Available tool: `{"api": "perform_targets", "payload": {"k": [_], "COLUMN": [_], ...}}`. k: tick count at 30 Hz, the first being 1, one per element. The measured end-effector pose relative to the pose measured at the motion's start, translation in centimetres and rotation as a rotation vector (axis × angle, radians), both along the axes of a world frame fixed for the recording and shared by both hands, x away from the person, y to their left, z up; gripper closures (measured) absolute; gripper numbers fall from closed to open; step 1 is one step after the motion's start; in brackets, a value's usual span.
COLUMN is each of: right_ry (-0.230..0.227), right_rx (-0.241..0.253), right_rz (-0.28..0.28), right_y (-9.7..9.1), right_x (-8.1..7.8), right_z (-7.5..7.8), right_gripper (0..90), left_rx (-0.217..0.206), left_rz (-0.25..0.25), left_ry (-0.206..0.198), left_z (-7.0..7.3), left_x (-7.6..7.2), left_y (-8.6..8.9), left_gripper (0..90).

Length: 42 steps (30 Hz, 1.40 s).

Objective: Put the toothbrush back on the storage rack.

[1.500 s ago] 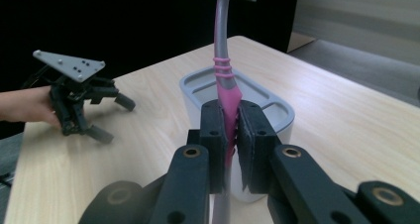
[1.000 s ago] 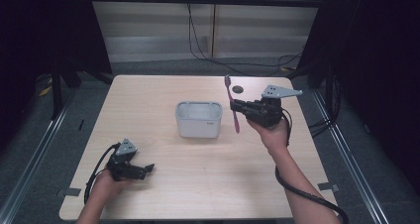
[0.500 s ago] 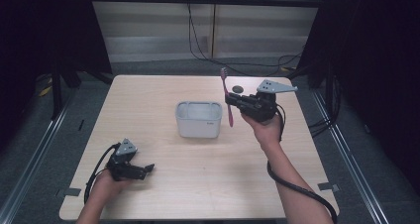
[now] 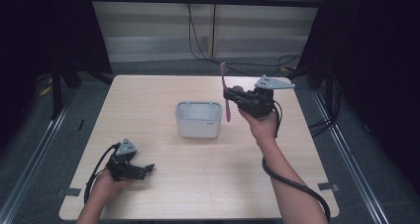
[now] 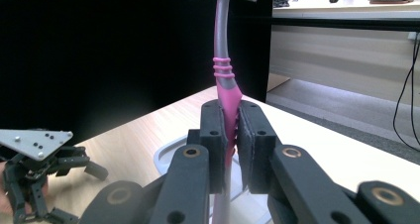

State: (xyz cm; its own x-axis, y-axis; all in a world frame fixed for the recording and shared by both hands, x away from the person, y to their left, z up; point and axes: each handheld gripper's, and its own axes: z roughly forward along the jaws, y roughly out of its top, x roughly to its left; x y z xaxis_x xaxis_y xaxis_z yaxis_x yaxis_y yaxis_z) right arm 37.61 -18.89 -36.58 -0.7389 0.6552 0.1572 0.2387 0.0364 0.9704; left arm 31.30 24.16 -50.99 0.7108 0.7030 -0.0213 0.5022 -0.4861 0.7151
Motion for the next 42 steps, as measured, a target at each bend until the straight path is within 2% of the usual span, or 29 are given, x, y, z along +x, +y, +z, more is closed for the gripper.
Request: {"api": "perform_targets", "payload": {"k": [16,42], "right_ry": [-0.033,-0.04], "right_rx": [0.017,0.005], "right_rz": [-0.017,-0.04], "right_y": [1.6,2.8], "right_x": [0.9,2.1], "right_z": [0.4,-0.1], "right_gripper": [82.8,82.8], "left_rx": [0.003,0.007], "left_rz": [-0.004,-0.011], "left_ry": [-0.002,0.002], "left_z": [0.0,0.0], "left_x": [0.0,0.0], "left_y": [0.0,0.1], "left_gripper": [7.4,7.0]}}
